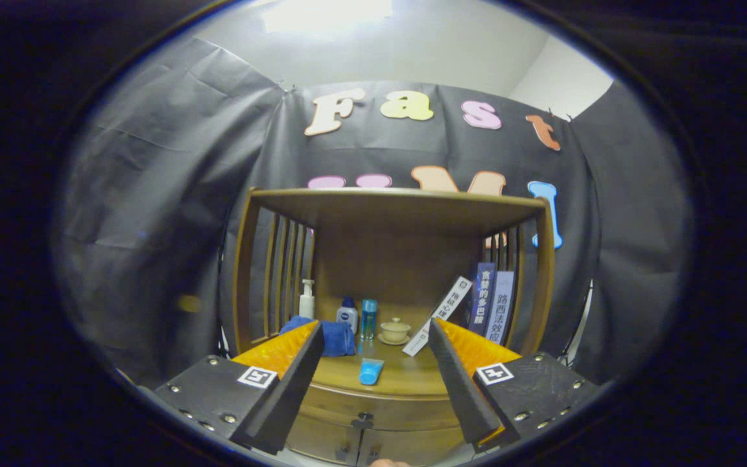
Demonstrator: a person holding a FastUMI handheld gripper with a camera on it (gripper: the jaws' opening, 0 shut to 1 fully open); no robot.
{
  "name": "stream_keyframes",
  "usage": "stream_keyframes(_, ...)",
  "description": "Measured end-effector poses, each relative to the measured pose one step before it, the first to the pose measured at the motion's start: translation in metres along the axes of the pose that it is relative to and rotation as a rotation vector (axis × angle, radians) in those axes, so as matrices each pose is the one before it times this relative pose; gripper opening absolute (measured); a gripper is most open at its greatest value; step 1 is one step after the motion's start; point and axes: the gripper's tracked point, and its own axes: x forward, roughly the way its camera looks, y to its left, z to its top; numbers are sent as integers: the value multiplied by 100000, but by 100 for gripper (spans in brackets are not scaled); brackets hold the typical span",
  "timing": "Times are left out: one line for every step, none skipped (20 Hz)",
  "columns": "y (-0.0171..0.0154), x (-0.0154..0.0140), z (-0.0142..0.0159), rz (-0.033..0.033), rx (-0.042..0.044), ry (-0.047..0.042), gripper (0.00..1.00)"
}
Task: Pull open the drawer, take out the items inside it, and place them on the countertop above the cabinet.
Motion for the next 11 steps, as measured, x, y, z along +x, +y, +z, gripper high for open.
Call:
stream_keyframes(22,-783,571,848,-232,-669,96)
stream_keyframes(-214,-761,595,488,-436,-957,96)
stream_keyframes(-422,-707,626,67,-735,-1254,96)
stream_keyframes(-508,-642,540,-102,-1101,-1125,96)
stream_keyframes(-720,-756,382,-646,-954,-854,96)
stream_keyframes(-696,-843,435,-469,-229,-602,96)
stream_keyframes(-752,-857,511,-315,153,-824,96)
stream_keyframes(-814,-689,394,-487,392,-771,96)
stream_keyframes(-833,-1210,489,-1087,-93,-583,96)
stream_keyframes(-940,-919,32,-1438,-16,-87,96)
stream_keyframes(-865,-811,4,-996,254,-238,96)
